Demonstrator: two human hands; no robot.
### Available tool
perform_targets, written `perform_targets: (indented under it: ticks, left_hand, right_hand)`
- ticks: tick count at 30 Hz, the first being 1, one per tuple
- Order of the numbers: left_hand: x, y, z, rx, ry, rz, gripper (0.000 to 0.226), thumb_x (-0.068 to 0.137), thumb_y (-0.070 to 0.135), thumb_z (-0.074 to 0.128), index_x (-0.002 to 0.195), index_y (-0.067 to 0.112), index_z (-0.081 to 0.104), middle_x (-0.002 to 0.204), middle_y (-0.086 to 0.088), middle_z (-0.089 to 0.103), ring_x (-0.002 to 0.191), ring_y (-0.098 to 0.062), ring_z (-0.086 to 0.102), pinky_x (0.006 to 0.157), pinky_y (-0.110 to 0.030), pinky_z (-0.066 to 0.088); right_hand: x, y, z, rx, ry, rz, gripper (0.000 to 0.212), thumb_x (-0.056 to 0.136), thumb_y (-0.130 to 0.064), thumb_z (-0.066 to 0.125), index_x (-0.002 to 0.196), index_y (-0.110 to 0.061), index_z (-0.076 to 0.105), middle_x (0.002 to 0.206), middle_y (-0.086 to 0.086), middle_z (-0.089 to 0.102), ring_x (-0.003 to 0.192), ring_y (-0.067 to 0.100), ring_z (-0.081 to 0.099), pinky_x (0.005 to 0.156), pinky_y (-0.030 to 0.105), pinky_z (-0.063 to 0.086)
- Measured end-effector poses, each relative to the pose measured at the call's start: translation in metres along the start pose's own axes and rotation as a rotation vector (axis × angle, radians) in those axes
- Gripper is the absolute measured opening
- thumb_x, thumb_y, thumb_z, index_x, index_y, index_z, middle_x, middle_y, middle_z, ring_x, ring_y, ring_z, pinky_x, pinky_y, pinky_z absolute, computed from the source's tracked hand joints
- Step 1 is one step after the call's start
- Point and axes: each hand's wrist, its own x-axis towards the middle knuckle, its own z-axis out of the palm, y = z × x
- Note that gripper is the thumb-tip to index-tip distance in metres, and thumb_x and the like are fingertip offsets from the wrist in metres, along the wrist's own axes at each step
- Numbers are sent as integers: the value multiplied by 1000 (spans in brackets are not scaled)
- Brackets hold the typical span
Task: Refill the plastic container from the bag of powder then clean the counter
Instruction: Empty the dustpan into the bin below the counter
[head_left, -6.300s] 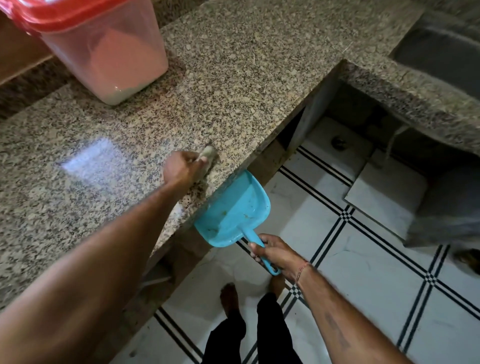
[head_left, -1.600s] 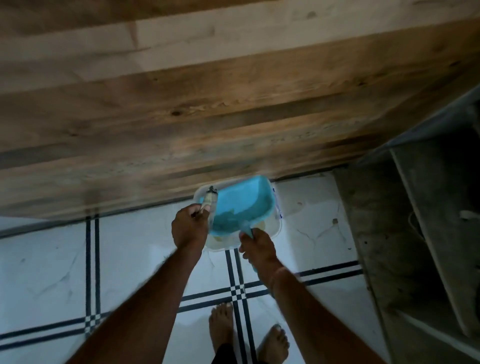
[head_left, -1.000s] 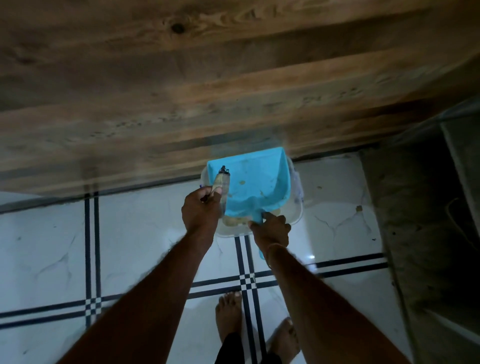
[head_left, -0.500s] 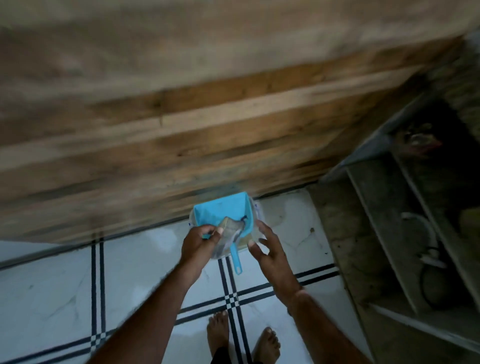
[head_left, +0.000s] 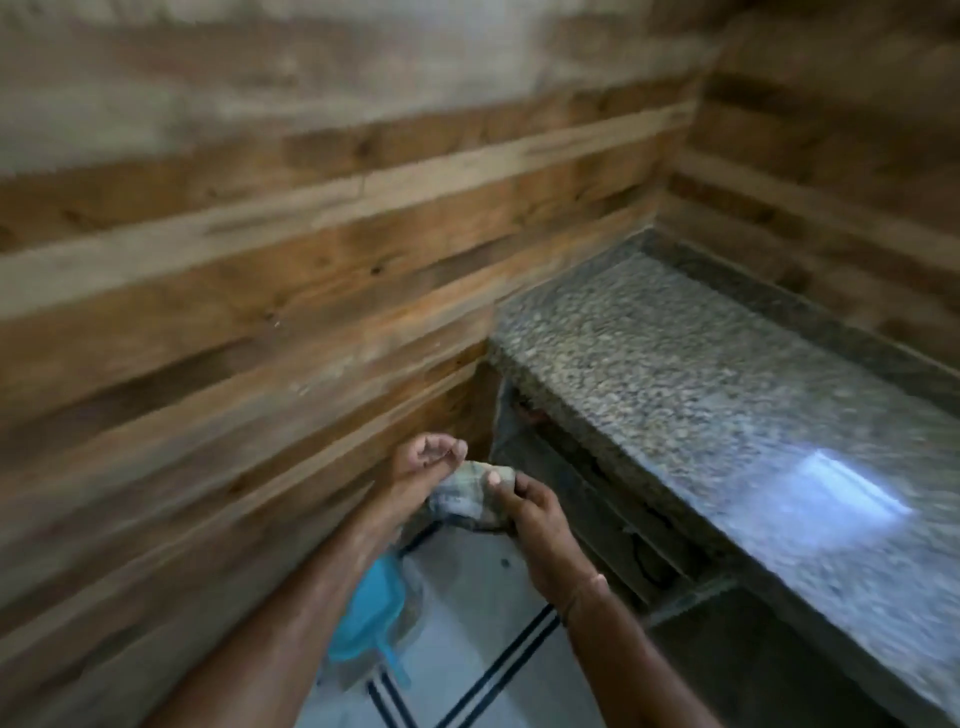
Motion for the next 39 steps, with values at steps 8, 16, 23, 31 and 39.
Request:
perform_targets:
  ticks: [8,16,23,31,39]
  left_hand:
    - [22,38,132,7,-142,-40,17,90,23,77,94,7,72,80,-4,79,78,-17,76,67,-24,57]
    - [85,33,257,94,-217,-91,41,88,28,78,99,-10,67,94,-23,77,87,-35,75,77,-41,60]
    - [122,16,328,221,-176,-146,35,84,8,81,112,10,61,103,-12,76,89,-24,75,73,-32,62]
    - [172,9,365,590,-188,-49,49,85,17,82,120,20,48,108,-2,62,77,-8,59,52,-20,41]
    - [201,-23,355,916,-283,74,35,80,11,84,104,30,67,116,-3,47,93,-20,59,57,-30,57]
  right_hand:
    - [-27,-52,-98,275,392,-91,42,99,-29,65,118,9,66,113,33,71,97,40,74,83,47,63]
    - [-10,-56,-218,102,595,-123,50,87,-49,75,103,-2,73,98,18,79,95,39,76,87,57,61]
    - [17,-47,-293,47,688,-63,48,76,-56,78,109,-24,63,105,16,76,91,32,77,80,59,62]
    - [51,-44,-327,-144,680,-24,31,95,-4,65,114,-28,59,113,9,70,90,20,74,69,34,66]
    - [85,-16,-322,-727,693,202,39,93,-34,71,132,-31,65,122,-4,56,111,16,52,95,31,52]
